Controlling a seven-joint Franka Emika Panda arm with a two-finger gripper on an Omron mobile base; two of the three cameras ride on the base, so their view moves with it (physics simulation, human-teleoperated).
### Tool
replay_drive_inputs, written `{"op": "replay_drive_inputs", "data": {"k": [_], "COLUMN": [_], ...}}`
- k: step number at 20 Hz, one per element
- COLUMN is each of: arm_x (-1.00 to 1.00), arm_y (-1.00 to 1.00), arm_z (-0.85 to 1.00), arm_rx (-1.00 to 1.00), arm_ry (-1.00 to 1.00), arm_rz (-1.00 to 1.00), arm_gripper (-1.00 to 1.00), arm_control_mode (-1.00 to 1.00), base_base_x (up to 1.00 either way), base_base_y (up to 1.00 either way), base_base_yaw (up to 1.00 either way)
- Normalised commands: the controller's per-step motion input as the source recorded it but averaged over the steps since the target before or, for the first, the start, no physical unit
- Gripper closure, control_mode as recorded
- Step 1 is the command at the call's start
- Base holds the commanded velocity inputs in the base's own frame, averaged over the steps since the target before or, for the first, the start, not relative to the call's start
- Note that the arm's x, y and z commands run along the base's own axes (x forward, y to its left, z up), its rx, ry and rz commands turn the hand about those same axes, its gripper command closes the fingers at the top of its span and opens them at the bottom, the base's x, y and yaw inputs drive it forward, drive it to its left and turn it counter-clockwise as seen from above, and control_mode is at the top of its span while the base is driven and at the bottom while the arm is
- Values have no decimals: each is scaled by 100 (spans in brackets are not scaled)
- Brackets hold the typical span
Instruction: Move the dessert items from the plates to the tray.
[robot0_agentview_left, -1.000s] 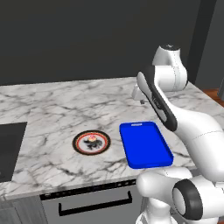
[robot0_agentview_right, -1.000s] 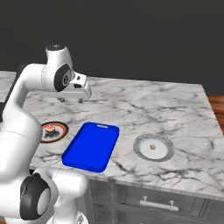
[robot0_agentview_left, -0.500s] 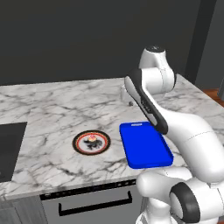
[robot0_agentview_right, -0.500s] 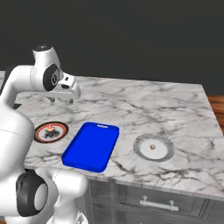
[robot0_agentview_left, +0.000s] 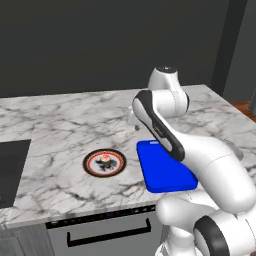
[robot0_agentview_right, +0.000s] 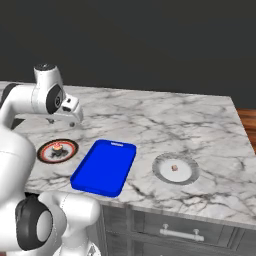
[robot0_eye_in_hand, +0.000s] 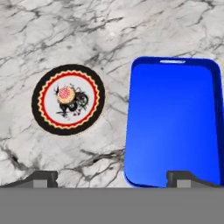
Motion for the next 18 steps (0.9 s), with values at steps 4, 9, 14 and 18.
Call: {"op": "replay_drive_inputs", "data": {"k": [4, 9, 14, 18], "arm_x": [4, 15, 31, 40], "arm_y": [26, 39, 49, 47], "arm_z": [-36, -5, -15, -19], "arm_rx": [4, -5, -4, -1], "arm_ry": [4, 16, 14, 8], "arm_rz": [0, 0, 0, 0], "arm_gripper": [-100, -100, -100, -100], "arm_control_mode": [-100, -100, -100, -100], "base_base_x": [0, 0, 0, 0], "base_base_y": [0, 0, 0, 0], "base_base_yaw": [0, 0, 0, 0]}}
